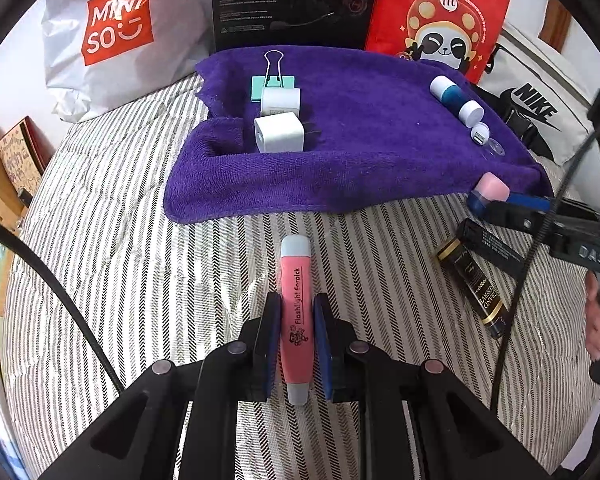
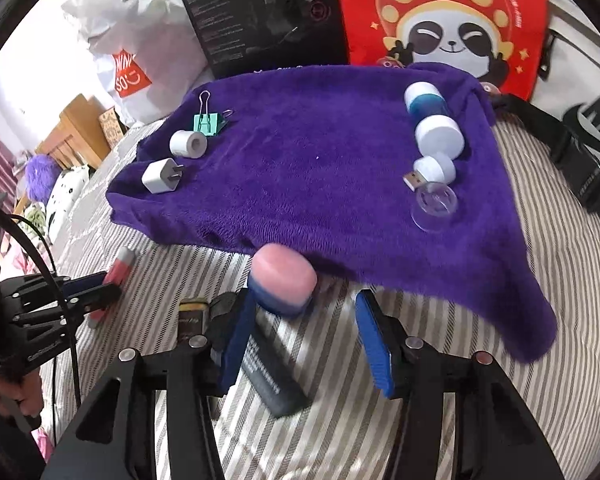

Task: Organize rigid objects
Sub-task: 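Grasp the pink-lidded jar with the right gripper while the left gripper holds the lip gloss, then set the pink jar beside the deodorant and open the right gripper while the left carries the lip gloss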

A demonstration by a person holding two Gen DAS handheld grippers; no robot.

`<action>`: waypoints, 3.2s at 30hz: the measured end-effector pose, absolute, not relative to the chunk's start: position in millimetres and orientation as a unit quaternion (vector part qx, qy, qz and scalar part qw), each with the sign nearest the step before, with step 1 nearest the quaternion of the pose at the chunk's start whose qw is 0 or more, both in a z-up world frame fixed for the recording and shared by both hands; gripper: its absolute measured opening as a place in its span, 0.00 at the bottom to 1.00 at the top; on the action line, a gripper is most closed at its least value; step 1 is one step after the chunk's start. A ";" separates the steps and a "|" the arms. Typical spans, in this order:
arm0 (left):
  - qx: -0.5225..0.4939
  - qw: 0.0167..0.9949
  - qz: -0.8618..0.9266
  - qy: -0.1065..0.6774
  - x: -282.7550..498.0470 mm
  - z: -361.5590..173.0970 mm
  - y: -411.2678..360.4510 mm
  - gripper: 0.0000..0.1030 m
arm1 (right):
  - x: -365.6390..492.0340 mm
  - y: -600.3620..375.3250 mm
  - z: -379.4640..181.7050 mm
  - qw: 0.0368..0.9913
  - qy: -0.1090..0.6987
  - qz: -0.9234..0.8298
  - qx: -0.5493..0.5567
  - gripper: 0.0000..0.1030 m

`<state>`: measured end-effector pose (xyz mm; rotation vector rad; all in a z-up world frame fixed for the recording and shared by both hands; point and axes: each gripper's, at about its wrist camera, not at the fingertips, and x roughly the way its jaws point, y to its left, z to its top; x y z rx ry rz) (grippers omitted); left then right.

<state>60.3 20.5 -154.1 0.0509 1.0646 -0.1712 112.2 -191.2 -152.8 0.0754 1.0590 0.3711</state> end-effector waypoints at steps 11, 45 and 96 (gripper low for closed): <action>0.003 0.860 -0.088 0.503 56.8 -154.3 27.6 0.16 | 115.7 -169.9 -156.8 0.843 0.499 0.201 0.002 0.24; 0.021 0.851 -0.072 0.521 60.7 -153.1 19.3 0.16 | 66.6 -208.1 -129.6 0.848 0.500 0.175 0.024 0.24; -0.004 0.871 -0.104 0.481 152.0 -101.8 33.9 0.16 | 246.0 -187.8 -137.8 0.869 0.476 0.134 -0.013 0.24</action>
